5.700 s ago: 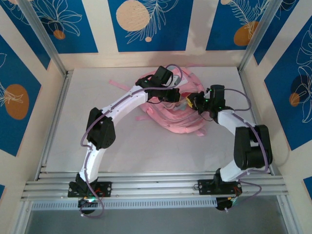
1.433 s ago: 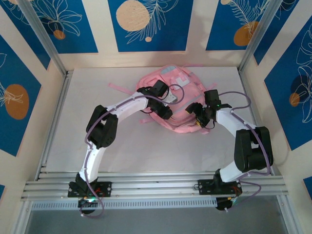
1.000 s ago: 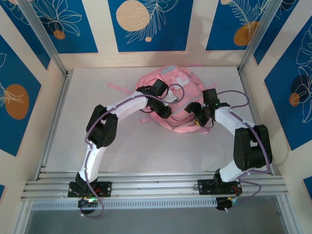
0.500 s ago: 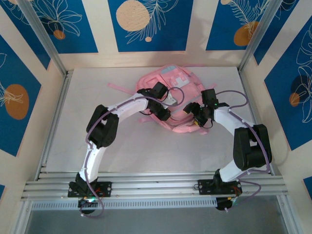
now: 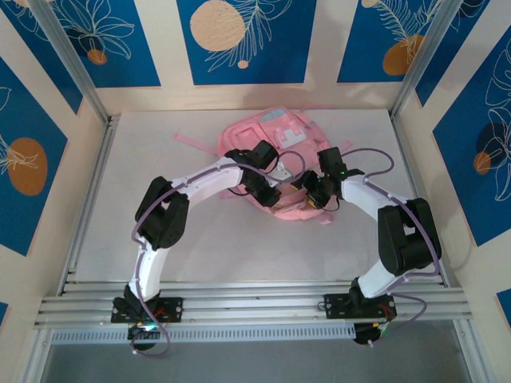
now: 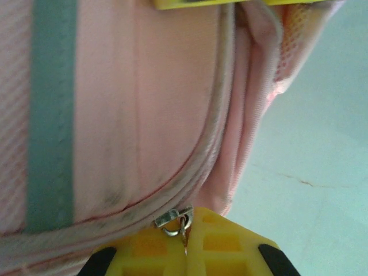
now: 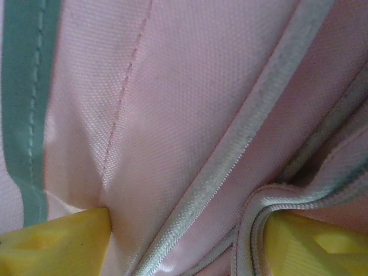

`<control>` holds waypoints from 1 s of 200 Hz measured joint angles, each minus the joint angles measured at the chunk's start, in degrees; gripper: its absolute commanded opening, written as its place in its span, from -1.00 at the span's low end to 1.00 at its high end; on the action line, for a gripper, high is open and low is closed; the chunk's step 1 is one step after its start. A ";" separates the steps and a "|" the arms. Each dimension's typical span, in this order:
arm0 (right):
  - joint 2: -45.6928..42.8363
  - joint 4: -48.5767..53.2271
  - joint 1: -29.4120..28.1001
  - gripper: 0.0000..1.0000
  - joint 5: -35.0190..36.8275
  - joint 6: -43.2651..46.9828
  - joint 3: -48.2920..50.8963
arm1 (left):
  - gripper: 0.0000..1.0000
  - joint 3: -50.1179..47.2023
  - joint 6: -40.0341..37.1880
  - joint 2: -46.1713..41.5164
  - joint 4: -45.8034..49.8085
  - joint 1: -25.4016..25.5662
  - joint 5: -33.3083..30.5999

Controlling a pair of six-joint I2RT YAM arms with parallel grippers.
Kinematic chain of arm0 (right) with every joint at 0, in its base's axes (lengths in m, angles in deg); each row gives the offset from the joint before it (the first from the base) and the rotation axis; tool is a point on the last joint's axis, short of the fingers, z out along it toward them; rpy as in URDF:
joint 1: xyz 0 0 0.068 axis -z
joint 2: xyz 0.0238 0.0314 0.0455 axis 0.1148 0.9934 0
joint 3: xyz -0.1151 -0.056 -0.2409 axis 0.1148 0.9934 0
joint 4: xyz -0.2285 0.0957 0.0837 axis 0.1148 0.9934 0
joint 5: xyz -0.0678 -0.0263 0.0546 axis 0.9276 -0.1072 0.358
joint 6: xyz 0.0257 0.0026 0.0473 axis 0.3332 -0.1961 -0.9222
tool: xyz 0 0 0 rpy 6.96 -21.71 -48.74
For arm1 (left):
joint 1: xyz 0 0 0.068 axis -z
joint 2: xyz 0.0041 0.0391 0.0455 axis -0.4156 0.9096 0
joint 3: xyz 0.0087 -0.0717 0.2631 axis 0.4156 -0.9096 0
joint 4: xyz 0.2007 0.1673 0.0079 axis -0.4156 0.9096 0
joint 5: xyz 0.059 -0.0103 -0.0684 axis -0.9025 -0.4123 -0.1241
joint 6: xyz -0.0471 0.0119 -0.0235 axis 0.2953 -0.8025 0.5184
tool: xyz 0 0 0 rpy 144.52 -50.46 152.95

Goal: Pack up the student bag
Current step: Zip the student bag at the center of the table.

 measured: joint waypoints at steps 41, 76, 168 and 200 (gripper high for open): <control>0.28 0.35 0.04 0.40 0.07 0.24 -1.14 | -0.81 8.04 1.53 3.08 7.56 1.11 0.31; -0.66 0.55 0.22 0.40 0.50 0.85 -1.14 | 0.08 11.19 6.97 4.92 9.31 2.32 2.36; -7.80 10.12 -2.75 0.38 -0.61 10.56 -4.02 | 0.26 -7.50 27.21 -13.46 -7.45 -10.43 5.31; -7.78 9.66 -4.22 0.26 -3.69 18.64 -4.44 | 0.27 -12.76 34.49 -15.82 -13.42 -14.91 5.31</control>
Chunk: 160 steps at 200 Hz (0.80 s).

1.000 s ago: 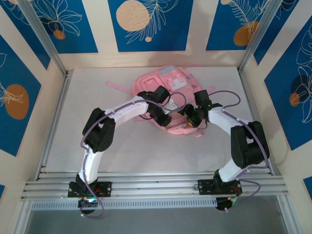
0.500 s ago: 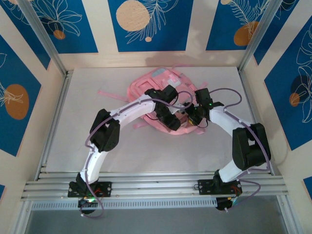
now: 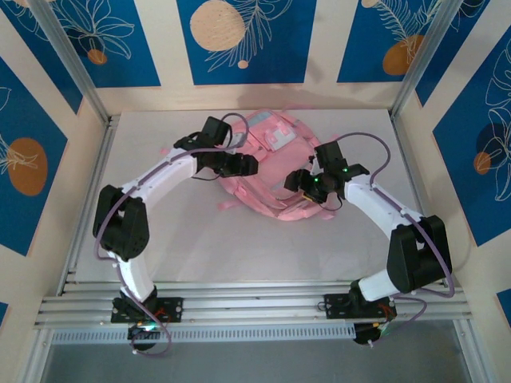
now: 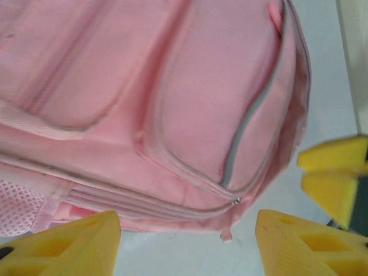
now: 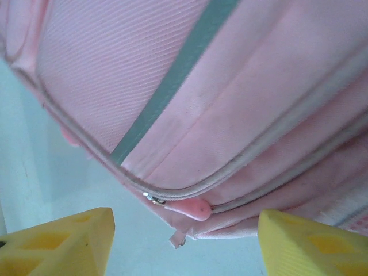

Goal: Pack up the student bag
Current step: Zip the student bag at the center of the table.

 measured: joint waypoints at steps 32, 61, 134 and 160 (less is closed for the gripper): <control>0.74 -2.34 -3.63 0.18 -1.05 8.92 -0.02 | 0.30 -1.79 5.92 0.24 -3.26 0.15 0.83; 3.96 -3.15 -6.08 0.12 -1.44 14.32 -0.44 | 0.32 -3.02 10.51 0.24 -6.99 0.37 1.42; 6.36 -4.35 -9.05 0.03 5.01 18.93 0.68 | 0.33 -4.17 13.64 3.72 -9.40 3.37 1.42; 6.49 -3.89 -10.01 0.02 7.85 19.28 0.68 | 0.32 -4.02 13.46 5.90 -9.31 3.85 1.36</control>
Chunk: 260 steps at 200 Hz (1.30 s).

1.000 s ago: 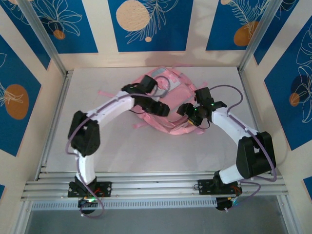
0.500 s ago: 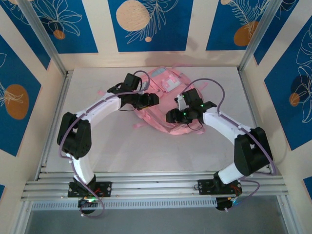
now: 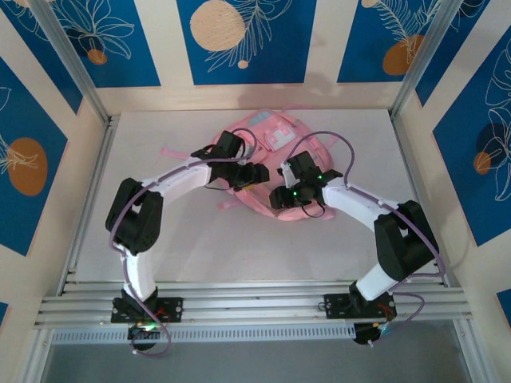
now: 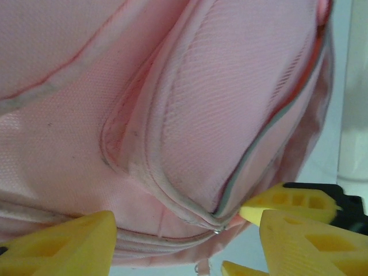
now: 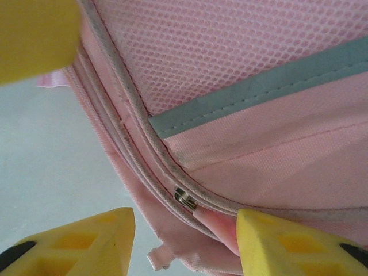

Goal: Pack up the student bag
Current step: Zip the student bag at the center of the table.

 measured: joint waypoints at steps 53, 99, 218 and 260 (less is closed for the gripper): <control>0.00 1.84 -0.66 -0.12 3.26 0.52 0.20 | 0.01 1.05 -0.39 1.88 0.09 0.04 -0.83; 2.34 1.01 -0.85 -0.31 3.72 0.72 0.35 | -0.14 1.57 -0.92 2.67 0.11 0.04 -1.49; 5.99 5.53 -2.43 -1.00 6.69 2.32 -3.15 | -1.00 3.69 -0.83 6.34 -0.98 -0.35 -1.77; 5.20 10.84 -0.46 -1.00 9.05 6.19 -4.90 | -1.00 4.17 -1.95 6.54 -1.46 -0.72 -1.42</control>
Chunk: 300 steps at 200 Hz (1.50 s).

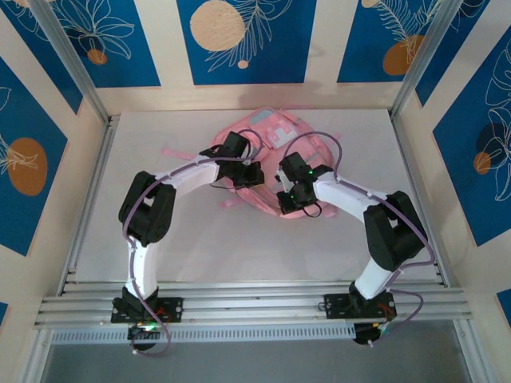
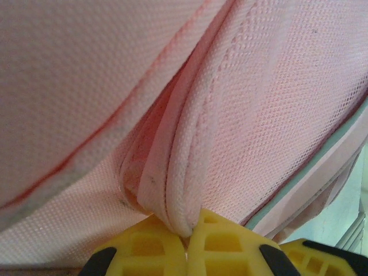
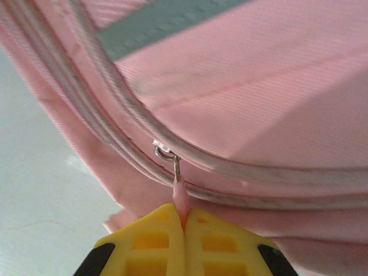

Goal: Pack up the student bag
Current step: Zip the student bag at the center of the table.

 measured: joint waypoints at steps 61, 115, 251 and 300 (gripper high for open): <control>0.00 2.95 9.25 -1.00 6.03 6.51 -2.95 | -1.00 0.57 -3.41 0.00 0.79 -1.16 0.42; 0.74 3.10 10.36 -1.00 6.58 8.68 -5.42 | -1.00 4.92 -8.11 0.74 6.88 -2.84 -0.28; 7.61 -1.81 -7.06 -1.00 -9.99 -5.97 -12.83 | 0.44 6.93 -8.22 -4.22 13.33 -9.70 -6.36; 8.57 -1.18 -7.41 -1.00 -10.43 -9.81 -13.46 | 0.46 -10.99 1.46 -12.59 5.99 -8.35 -4.55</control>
